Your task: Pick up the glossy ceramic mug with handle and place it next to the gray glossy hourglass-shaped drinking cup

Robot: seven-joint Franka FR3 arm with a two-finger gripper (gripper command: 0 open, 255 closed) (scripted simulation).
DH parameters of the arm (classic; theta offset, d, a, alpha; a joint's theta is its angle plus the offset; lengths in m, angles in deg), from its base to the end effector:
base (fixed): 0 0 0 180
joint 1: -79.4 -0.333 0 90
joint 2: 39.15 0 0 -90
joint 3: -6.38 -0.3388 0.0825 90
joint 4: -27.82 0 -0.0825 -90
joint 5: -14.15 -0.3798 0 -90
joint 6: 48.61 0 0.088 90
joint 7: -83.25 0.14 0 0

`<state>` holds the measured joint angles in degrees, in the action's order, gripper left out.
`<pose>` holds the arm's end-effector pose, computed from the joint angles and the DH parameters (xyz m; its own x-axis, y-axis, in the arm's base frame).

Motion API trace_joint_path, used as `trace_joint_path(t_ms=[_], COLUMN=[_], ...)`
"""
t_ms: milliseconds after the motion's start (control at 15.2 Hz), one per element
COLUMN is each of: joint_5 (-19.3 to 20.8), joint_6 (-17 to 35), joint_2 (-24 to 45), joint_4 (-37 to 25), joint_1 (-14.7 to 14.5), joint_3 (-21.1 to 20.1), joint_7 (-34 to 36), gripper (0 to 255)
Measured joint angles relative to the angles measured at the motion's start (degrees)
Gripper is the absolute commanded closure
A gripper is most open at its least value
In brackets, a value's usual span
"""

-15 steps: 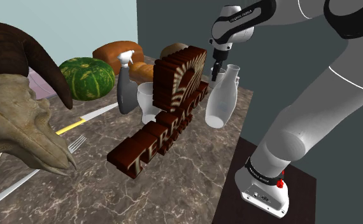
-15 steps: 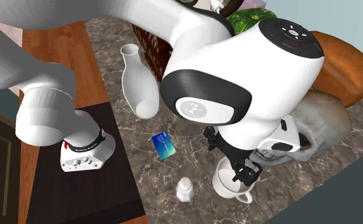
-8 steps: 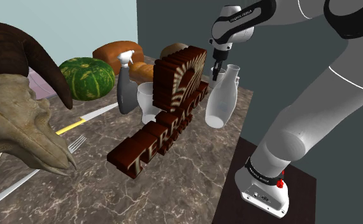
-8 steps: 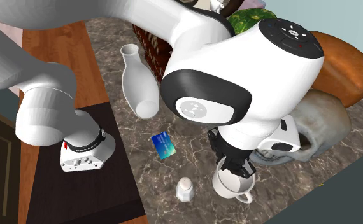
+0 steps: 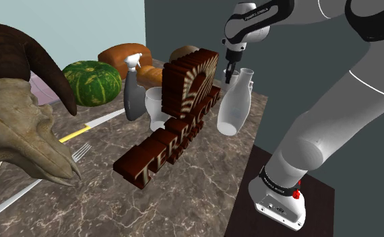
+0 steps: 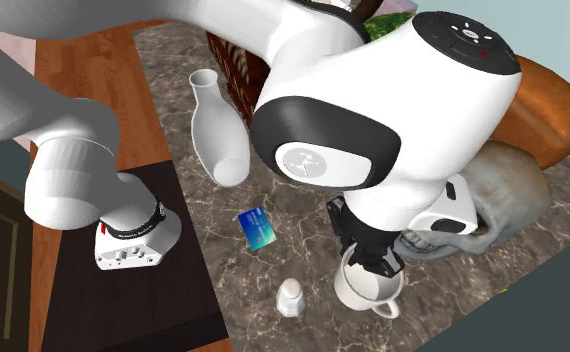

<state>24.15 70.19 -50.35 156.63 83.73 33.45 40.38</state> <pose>0.4030 -0.2681 0.4297 0.9571 0.2865 -0.0433 0.2885 -0.9563 0.0478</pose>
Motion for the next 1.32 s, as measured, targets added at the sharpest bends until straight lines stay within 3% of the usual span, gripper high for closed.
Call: trace_joint_path(t_ms=[1320], joint_5=[0.14], joint_6=[-15.66], joint_2=[-3.31], joint_4=[-12.54], joint_1=[-0.39], joint_3=[-1.65], joint_7=[-0.21], gripper=[255])
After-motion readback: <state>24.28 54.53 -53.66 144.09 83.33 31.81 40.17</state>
